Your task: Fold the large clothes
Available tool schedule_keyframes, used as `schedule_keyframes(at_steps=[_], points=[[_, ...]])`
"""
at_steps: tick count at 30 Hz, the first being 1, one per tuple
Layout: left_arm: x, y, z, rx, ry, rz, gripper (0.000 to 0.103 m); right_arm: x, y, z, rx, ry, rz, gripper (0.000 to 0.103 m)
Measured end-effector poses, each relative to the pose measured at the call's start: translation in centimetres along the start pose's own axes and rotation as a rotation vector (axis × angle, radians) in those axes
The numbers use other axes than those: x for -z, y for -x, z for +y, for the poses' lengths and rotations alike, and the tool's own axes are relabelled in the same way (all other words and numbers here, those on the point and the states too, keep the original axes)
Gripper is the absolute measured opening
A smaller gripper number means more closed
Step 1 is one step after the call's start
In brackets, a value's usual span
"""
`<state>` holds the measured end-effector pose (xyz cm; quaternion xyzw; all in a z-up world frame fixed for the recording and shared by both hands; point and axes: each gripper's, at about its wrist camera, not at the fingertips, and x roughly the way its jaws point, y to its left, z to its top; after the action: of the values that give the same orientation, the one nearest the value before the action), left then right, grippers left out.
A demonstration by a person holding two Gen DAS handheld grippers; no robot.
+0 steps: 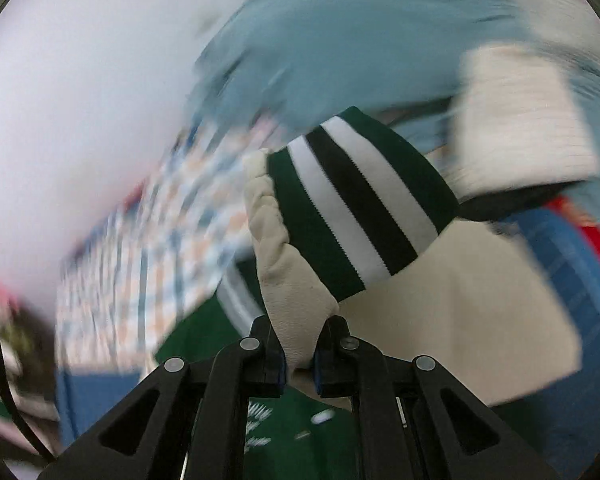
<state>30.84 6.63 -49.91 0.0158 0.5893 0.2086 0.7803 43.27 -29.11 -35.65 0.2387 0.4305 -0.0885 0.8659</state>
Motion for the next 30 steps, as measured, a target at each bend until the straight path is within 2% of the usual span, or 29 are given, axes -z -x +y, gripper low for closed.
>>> schedule_keyframes(at_steps=[2, 3, 4, 6, 7, 8, 9, 10, 11, 13, 16, 18, 20, 21, 22, 24, 25, 26, 27, 28, 30], points=[[0.3, -0.8, 3.7, -0.013, 0.048, 0.017, 0.103, 4.3, -5.6, 5.6, -0.004, 0.098, 0.100, 0.009], [0.6, -1.3, 5.8, -0.022, 0.077, 0.030, 0.103, 6.3, -7.7, 7.1, 0.009, 0.145, 0.134, 0.009], [1.0, -1.8, 7.9, -0.030, 0.107, 0.045, 0.103, 9.7, -10.0, 9.2, 0.031, 0.201, 0.178, 0.009], [1.8, -2.8, 11.6, -0.033, 0.164, 0.073, 0.103, 13.4, -13.6, 12.1, 0.080, 0.273, 0.252, 0.009], [2.3, -3.2, 12.9, -0.035, 0.184, 0.085, 0.103, 14.9, -14.7, 12.0, 0.099, 0.300, 0.277, 0.010], [2.8, -3.7, 14.3, -0.035, 0.209, 0.103, 0.103, 16.6, -16.5, 13.4, 0.128, 0.345, 0.331, 0.013], [3.3, -4.3, 15.5, -0.026, 0.237, 0.123, 0.103, 18.1, -16.9, 13.3, 0.129, 0.361, 0.367, 0.015], [3.8, -4.8, 16.7, -0.005, 0.270, 0.141, 0.103, 19.2, -17.2, 13.5, 0.126, 0.379, 0.398, 0.026], [4.2, -5.6, 17.8, 0.021, 0.310, 0.159, 0.103, 20.1, -17.3, 14.2, 0.092, 0.405, 0.427, 0.051], [5.1, -6.9, 19.9, 0.101, 0.413, 0.197, 0.103, 20.9, -15.8, 14.7, -0.015, 0.402, 0.457, 0.069], [6.1, -9.7, 22.0, 0.270, 0.598, 0.251, 0.102, 21.4, -12.0, 14.0, -0.118, 0.363, 0.462, 0.070], [6.2, -11.8, 22.7, 0.356, 0.701, 0.286, 0.102, 20.7, -10.4, 12.9, -0.140, 0.295, 0.480, 0.070], [6.0, -13.8, 23.0, 0.402, 0.795, 0.310, 0.102, 20.4, -9.2, 11.8, -0.150, 0.250, 0.491, 0.070], [5.5, -14.5, 23.5, 0.396, 0.833, 0.302, 0.101, 20.6, -8.8, 11.3, -0.135, 0.242, 0.484, 0.070], [5.0, -15.0, 24.1, 0.381, 0.864, 0.284, 0.098, 20.3, -8.8, 11.0, -0.121, 0.234, 0.482, 0.070], [3.6, -15.6, 25.5, 0.326, 0.923, 0.261, 0.079, 20.3, -8.7, 10.1, -0.114, 0.200, 0.496, 0.070], [3.0, -15.7, 26.3, 0.300, 0.943, 0.246, 0.061, 20.4, -8.8, 9.8, -0.116, 0.178, 0.504, 0.070], [2.3, -15.8, 27.3, 0.267, 0.950, 0.217, 0.028, 20.3, -9.3, 10.0, -0.109, 0.169, 0.510, 0.070], [1.5, -15.7, 28.1, 0.242, 0.943, 0.187, 0.019, 20.3, -9.8, 10.3, -0.104, 0.164, 0.514, 0.070], [0.0, -15.8, 29.3, 0.229, 0.923, 0.147, 0.013, 20.0, -10.0, 10.4, -0.108, 0.163, 0.513, 0.070], [-2.4, -15.6, 31.0, 0.209, 0.889, 0.084, 0.011, 19.2, -9.9, 11.0, -0.115, 0.173, 0.507, 0.070]])
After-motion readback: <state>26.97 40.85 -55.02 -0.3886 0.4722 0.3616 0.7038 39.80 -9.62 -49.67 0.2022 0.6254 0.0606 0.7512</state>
